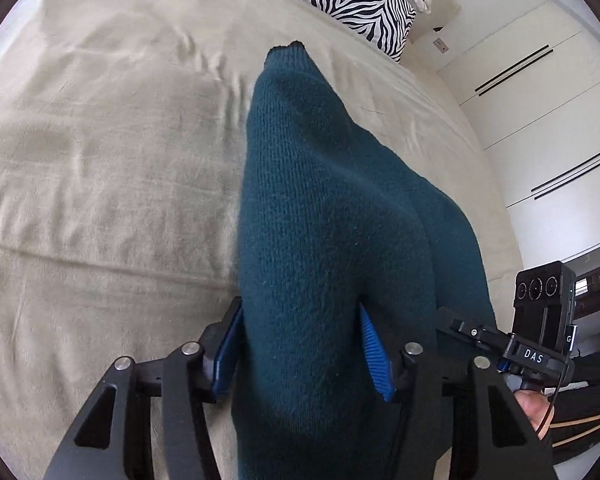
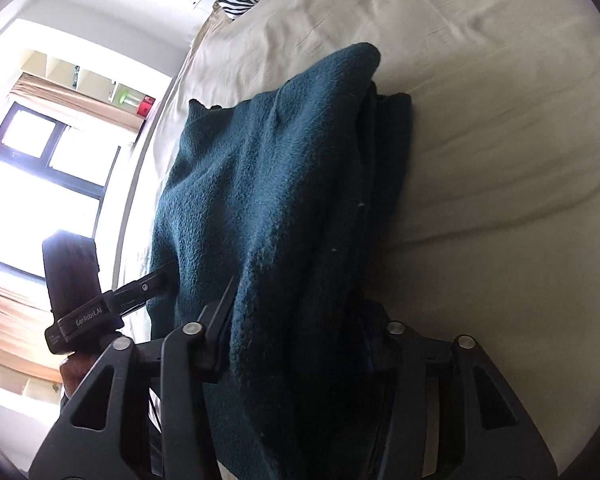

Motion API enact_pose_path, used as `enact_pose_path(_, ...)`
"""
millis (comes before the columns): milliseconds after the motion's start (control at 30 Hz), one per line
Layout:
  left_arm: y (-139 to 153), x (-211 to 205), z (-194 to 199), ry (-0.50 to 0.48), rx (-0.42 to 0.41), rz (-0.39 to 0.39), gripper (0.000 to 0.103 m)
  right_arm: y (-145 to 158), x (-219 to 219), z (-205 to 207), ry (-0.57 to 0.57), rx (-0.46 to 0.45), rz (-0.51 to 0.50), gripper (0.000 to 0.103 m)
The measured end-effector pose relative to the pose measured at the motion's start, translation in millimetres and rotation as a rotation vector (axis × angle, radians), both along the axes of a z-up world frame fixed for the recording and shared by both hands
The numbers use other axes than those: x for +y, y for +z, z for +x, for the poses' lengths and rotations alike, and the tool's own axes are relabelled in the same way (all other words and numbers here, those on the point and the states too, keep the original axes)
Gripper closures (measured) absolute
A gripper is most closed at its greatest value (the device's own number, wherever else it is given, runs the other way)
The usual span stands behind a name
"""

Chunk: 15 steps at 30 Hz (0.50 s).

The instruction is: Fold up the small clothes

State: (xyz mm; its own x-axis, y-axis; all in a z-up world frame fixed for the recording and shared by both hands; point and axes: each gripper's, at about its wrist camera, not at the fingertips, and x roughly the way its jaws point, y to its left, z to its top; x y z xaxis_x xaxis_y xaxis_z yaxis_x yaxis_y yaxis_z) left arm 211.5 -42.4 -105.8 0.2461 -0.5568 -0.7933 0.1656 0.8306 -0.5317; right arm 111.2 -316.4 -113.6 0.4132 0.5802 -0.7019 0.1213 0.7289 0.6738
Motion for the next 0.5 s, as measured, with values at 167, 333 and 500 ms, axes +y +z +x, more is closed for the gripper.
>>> enact_pose_path(167,12,-5,-3,-0.017,-0.027,0.026,0.06,4,11,23,0.028,-0.004,-0.064,0.08)
enact_pose_path(333,45,6,-29,0.0,-0.054,0.0,0.063,40,33,10,0.074,-0.077,-0.168,0.081)
enact_pose_path(500,90,36,-82,0.022,-0.153,-0.023,0.063,82,38,-18,0.101,-0.172,-0.074,0.081)
